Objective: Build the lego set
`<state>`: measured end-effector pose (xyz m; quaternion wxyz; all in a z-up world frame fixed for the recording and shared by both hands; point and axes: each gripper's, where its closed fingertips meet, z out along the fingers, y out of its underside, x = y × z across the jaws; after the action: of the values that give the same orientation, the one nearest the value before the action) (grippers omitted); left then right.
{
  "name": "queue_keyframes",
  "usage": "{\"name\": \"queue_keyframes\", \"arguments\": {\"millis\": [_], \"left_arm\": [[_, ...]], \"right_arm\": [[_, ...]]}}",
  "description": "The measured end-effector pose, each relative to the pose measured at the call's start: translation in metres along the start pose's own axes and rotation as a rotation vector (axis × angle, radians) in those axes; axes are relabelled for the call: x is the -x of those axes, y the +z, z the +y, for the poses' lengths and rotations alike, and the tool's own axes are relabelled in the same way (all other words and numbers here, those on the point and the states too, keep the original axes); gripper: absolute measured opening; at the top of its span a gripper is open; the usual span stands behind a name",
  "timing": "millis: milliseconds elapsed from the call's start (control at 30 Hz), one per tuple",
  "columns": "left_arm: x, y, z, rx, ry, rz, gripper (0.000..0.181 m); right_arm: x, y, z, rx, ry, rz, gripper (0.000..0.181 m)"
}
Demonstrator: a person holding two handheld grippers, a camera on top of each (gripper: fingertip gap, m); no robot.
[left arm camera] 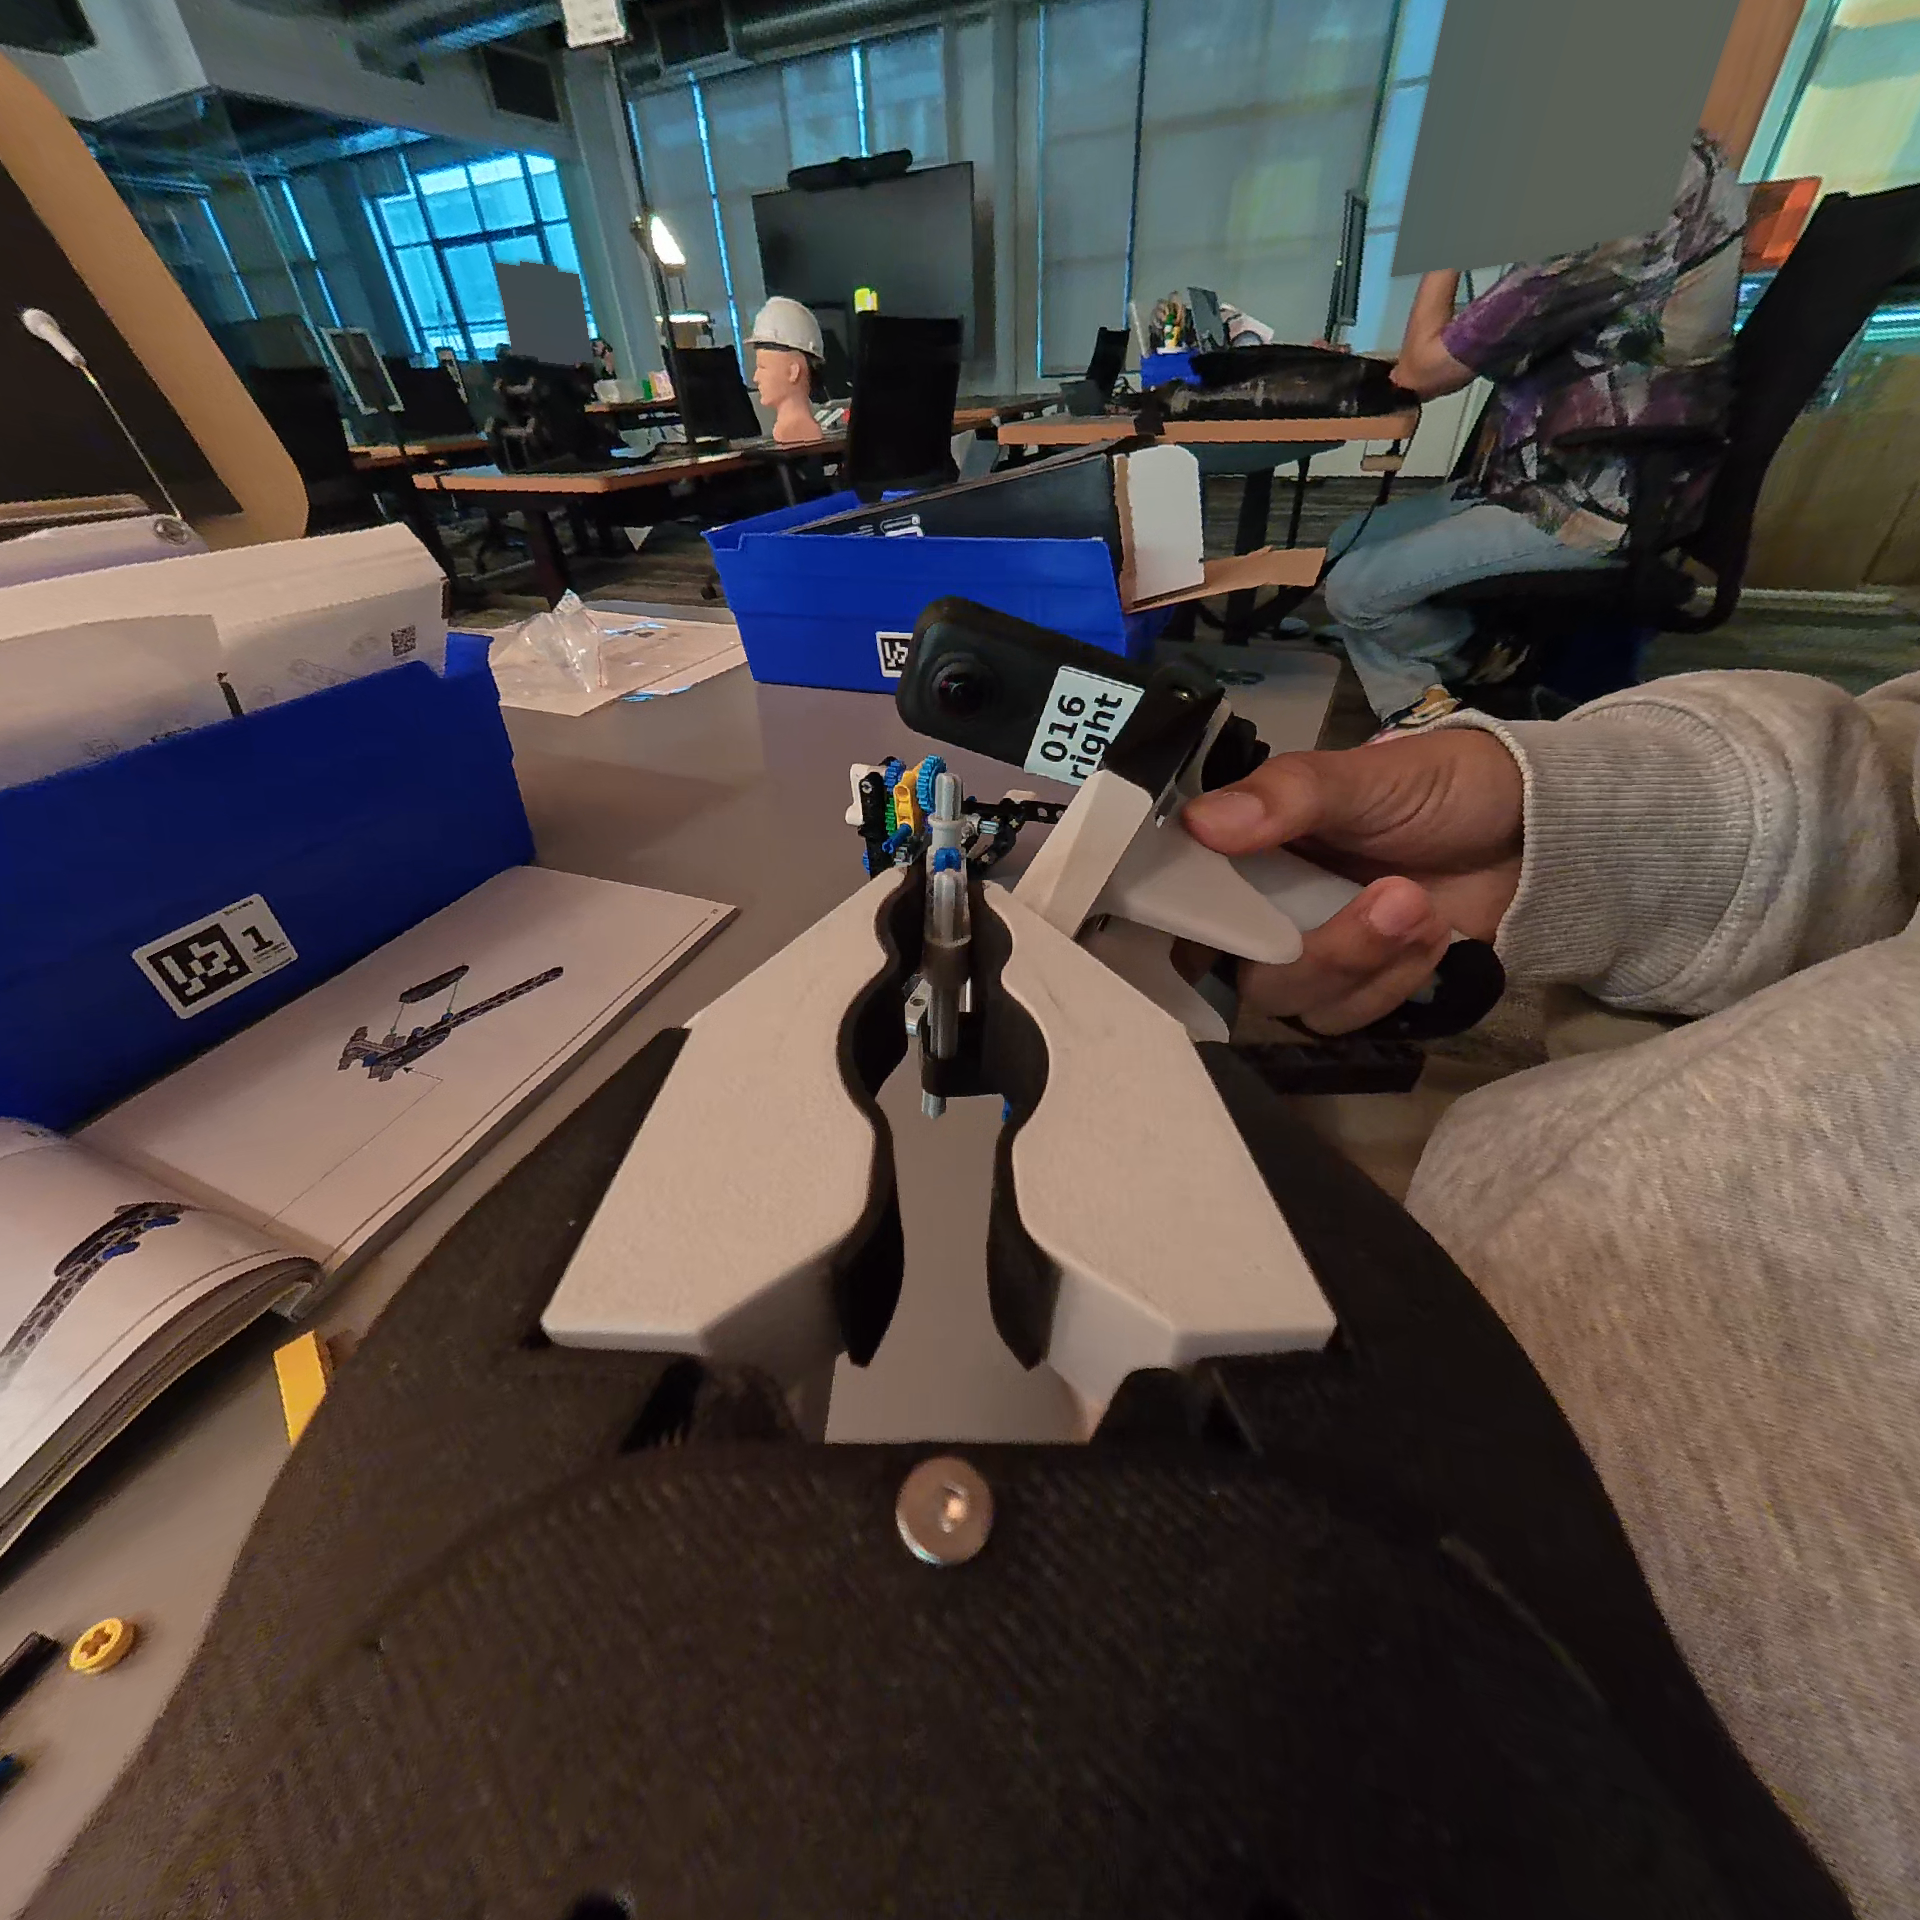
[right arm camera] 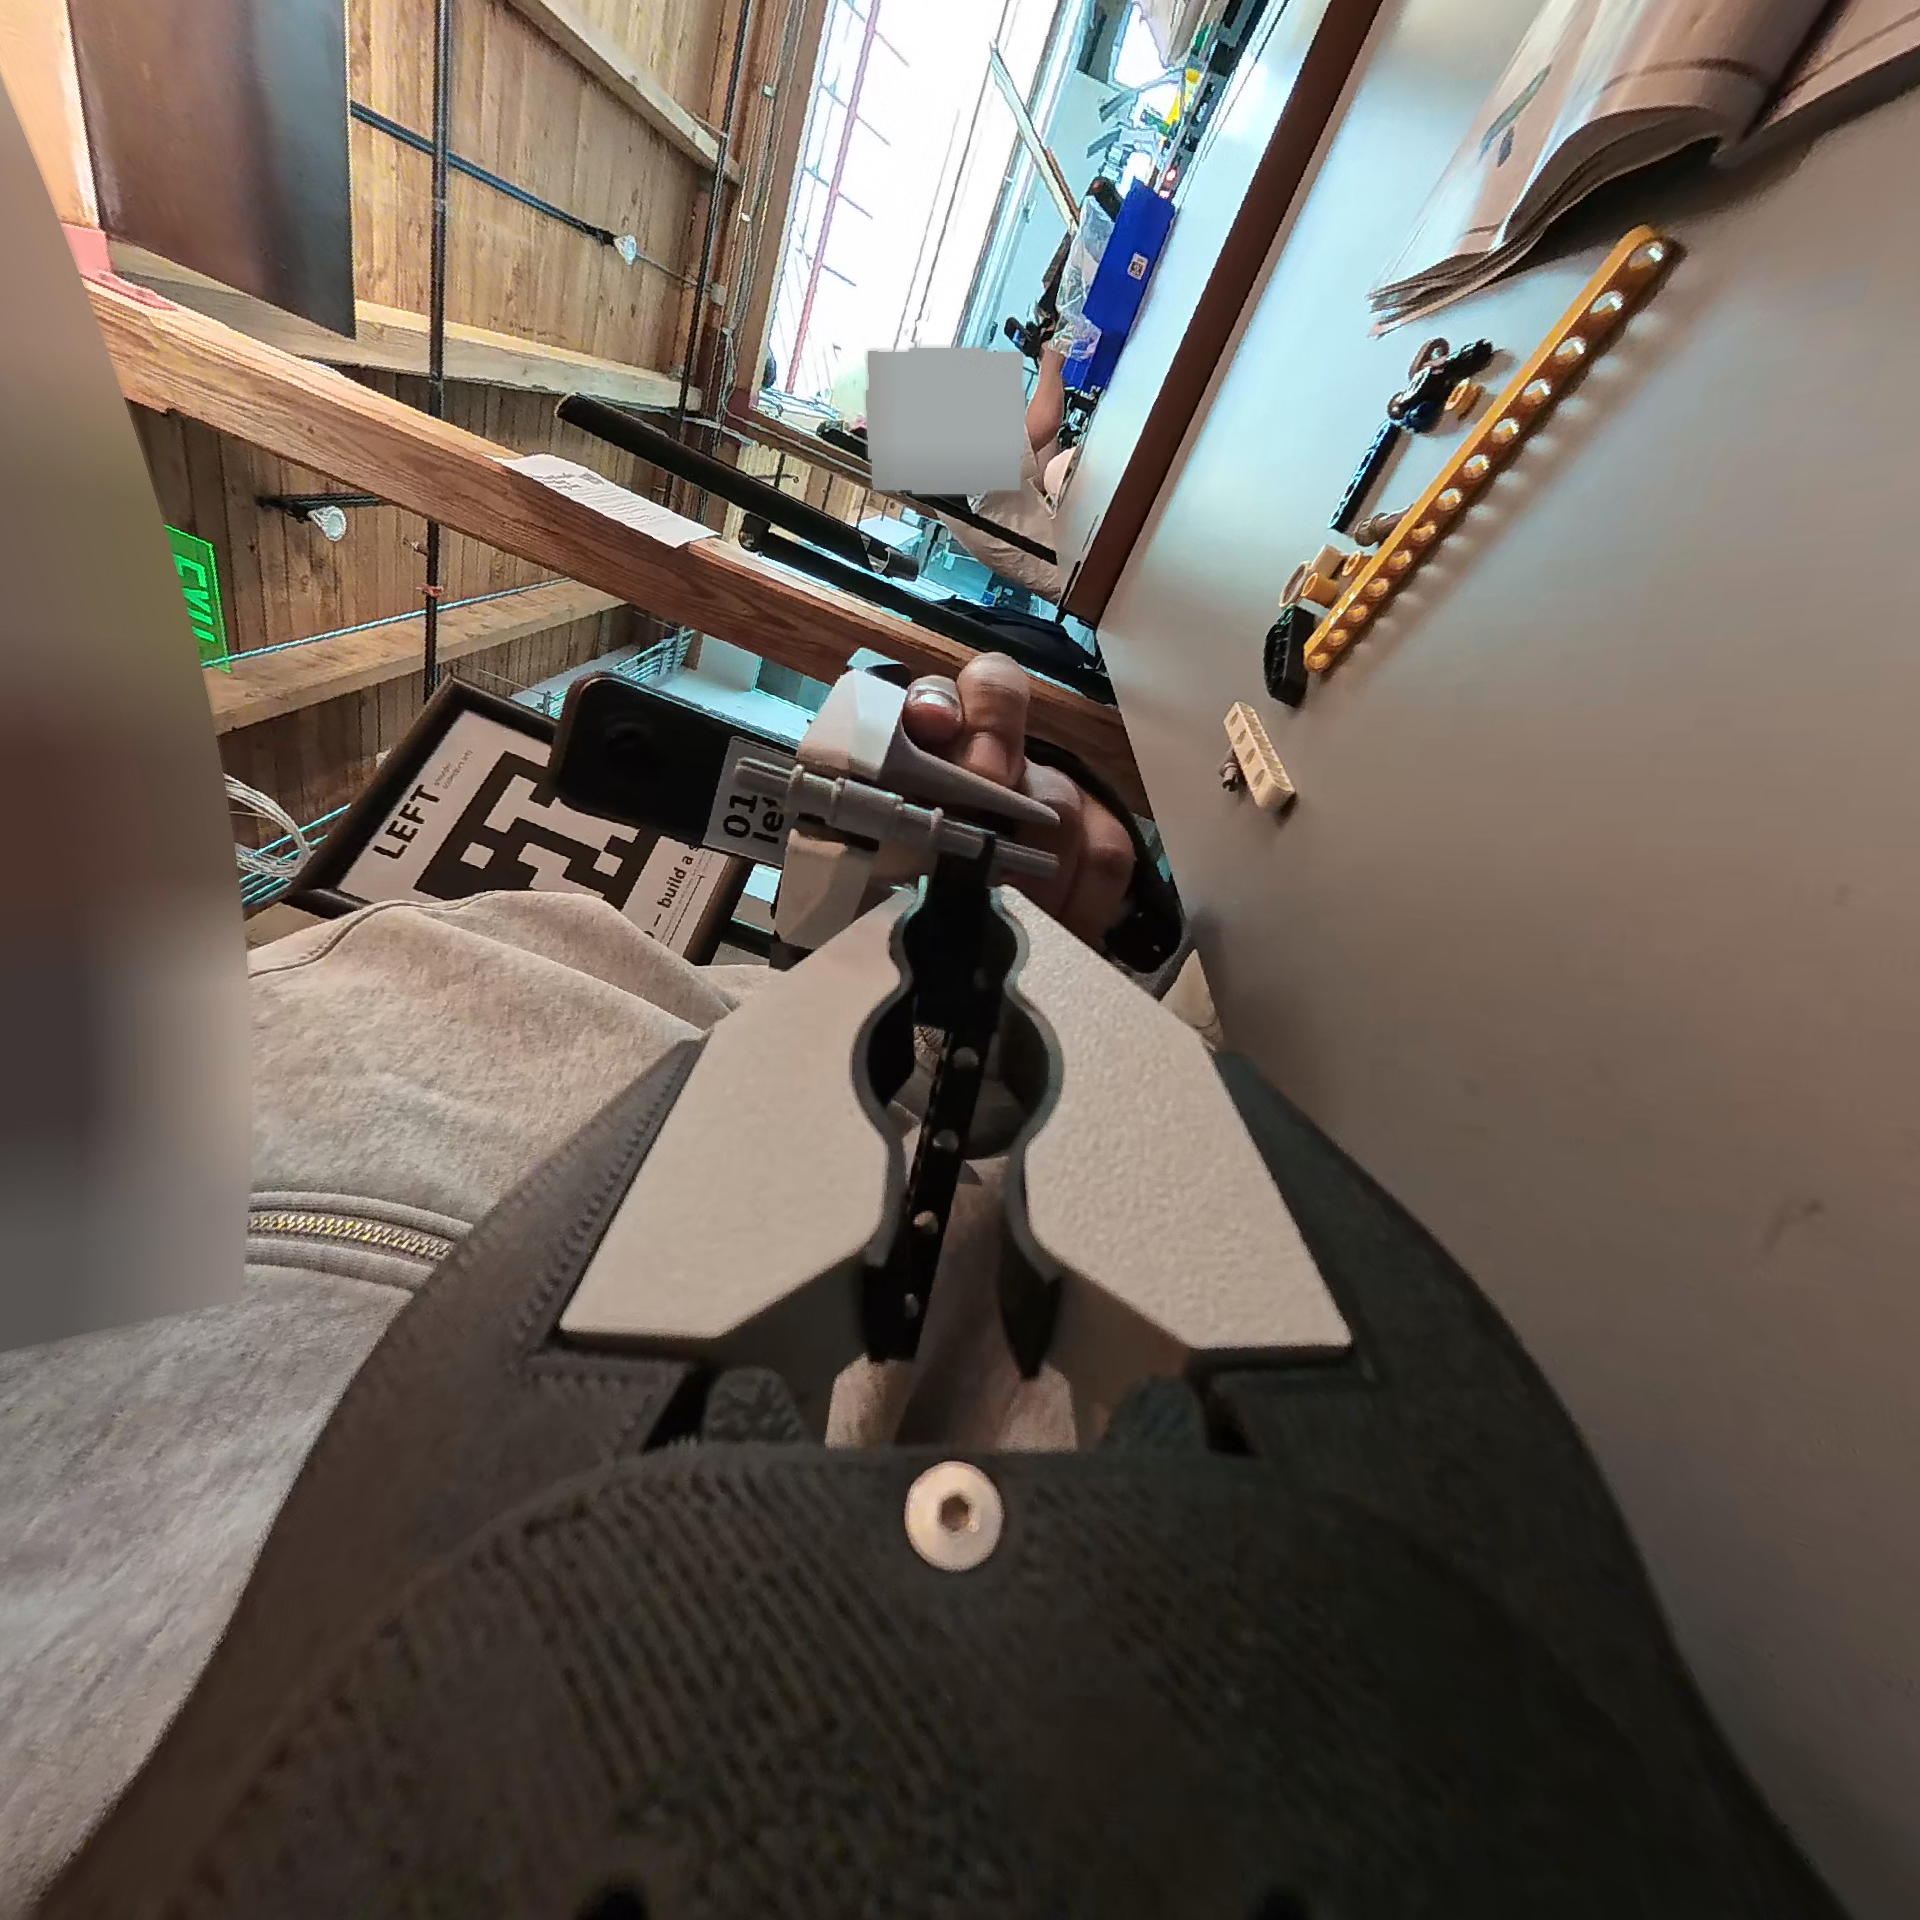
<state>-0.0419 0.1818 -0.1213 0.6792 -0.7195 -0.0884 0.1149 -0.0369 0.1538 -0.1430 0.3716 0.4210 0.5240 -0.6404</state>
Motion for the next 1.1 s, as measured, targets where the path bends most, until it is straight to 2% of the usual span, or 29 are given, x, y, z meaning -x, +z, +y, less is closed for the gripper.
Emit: {"name": "queue_keyframes", "arguments": {"millis": [433,767,1100], "left_arm": [[0.0,0.0,-0.003,-0.025,-0.082,0.031,0.004],[0.003,0.003,0.008,0.031,-0.101,0.022,0.005],[0.007,0.003,0.012,0.057,-0.091,0.011,0.016]], "right_arm": [[0.003,0.0,-0.002,-0.018,-0.022,-0.025,0.007],[-0.005,-0.005,-0.007,-0.043,-0.079,0.066,0.007],[-0.013,-0.01,-0.01,-0.053,-0.094,0.128,0.007]]}}
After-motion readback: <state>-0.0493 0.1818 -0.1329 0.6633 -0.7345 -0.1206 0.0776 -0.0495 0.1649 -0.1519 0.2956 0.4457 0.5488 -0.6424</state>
